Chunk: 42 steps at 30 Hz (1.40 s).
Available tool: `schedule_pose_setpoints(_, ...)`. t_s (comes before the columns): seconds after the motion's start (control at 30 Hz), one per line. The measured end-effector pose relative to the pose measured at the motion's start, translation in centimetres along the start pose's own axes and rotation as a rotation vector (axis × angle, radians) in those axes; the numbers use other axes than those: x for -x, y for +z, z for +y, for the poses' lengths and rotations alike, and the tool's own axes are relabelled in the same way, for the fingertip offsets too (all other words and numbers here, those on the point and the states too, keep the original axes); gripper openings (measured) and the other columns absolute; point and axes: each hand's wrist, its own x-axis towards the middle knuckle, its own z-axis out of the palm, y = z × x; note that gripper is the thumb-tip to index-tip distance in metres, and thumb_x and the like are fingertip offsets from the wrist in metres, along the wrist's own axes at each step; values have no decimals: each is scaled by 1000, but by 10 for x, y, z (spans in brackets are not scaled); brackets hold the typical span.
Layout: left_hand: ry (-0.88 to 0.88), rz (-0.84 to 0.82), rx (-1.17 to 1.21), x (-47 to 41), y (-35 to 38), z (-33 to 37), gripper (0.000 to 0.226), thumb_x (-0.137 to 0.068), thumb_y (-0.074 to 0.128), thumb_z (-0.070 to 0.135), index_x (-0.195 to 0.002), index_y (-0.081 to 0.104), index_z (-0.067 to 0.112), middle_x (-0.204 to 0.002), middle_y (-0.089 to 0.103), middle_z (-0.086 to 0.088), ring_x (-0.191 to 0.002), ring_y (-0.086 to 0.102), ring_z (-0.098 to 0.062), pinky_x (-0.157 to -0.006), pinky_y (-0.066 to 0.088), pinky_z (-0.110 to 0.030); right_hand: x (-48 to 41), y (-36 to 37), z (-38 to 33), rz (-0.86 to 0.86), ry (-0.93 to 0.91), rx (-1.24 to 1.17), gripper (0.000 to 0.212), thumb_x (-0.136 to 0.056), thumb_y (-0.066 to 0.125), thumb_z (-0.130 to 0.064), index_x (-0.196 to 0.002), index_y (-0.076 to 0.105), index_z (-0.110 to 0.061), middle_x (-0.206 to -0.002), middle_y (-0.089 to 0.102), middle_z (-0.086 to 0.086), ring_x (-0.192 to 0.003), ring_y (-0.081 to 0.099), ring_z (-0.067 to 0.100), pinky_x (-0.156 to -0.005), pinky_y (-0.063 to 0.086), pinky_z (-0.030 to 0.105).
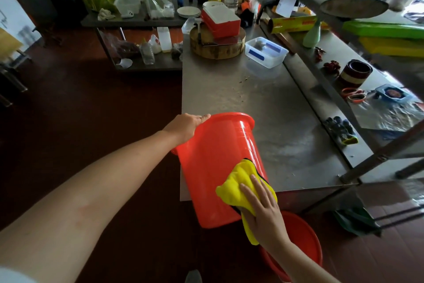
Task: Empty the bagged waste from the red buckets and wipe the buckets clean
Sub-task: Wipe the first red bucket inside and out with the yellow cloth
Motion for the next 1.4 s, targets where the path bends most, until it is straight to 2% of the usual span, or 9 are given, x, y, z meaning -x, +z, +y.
schedule_pose_setpoints(0.13,-8,12,-14,-2,0,3,62,-100,37,-7,-153,39,25,-150,52,-4,-134,53,-23,-111,45,-35,-4,0,-1,51,125,-53,53,-99,48,-53,-149,40,-38,-162,33,5,-145,36,36,-104,45,63)
schedule_pose_setpoints(0.33,-6,5,-20,-5,-1,4,66,-97,38,-9,-153,39,25,-150,51,-4,-135,51,-23,-111,43,-35,-22,3,2,-163,-317,170,67,-92,65,-45,-153,37,-43,-167,21,2,-152,22,38,-109,39,63)
schedule_pose_setpoints(0.53,8,0,-2,0,-1,-2,67,-96,40,-10,-153,40,25,-151,49,-2,-136,51,-22,-111,43,-35,-87,-1,-9,-381,-578,281,59,-94,52,-51,-151,38,-46,-167,23,-1,-154,16,34,-117,30,59)
schedule_pose_setpoints(0.87,5,-8,61,7,2,-18,64,-97,46,-3,-152,42,30,-152,48,-3,-140,47,-20,-115,39,-34,-206,-5,-19,-398,-490,277,54,-98,60,-45,-150,45,-38,-165,27,2,-152,24,35,-115,32,59)
schedule_pose_setpoints(1.03,13,-9,80,11,-1,-27,62,-98,45,-5,-151,44,28,-150,51,-1,-136,50,-17,-112,39,-24,-163,-3,-19,-398,-581,239,55,-94,66,-43,-147,51,-36,-163,32,3,-150,26,38,-113,34,62)
schedule_pose_setpoints(1.13,-21,-22,123,16,-1,-28,58,-101,44,-4,-150,45,27,-149,51,-1,-135,51,-16,-113,40,-27,-115,-7,-13,-422,-726,255,59,-90,69,-44,-146,51,-38,-163,33,3,-150,28,37,-112,36,62)
schedule_pose_setpoints(1.27,-50,-7,151,22,-2,-27,58,-102,42,-4,-150,44,28,-149,51,-1,-135,52,-16,-113,42,-29,-64,-14,1,-397,-796,221,50,-98,60,-47,-147,49,-40,-165,29,0,-152,24,34,-114,36,58)
schedule_pose_setpoints(1.33,-56,1,141,24,-1,-24,60,-101,42,-4,-151,43,28,-144,57,-3,-124,61,-19,-105,49,-30,-58,-15,5,-407,-822,202,49,-101,57,-49,-147,48,-40,-165,28,0,-153,22,34,-113,37,58)
schedule_pose_setpoints(1.4,-88,11,127,26,1,-24,62,-101,43,-4,-152,41,30,-126,69,-8,-94,70,-19,-87,55,-30,-68,-14,7,-434,-859,211,51,-100,57,-51,-149,45,-40,-166,26,0,-153,21,33,-113,37,58)
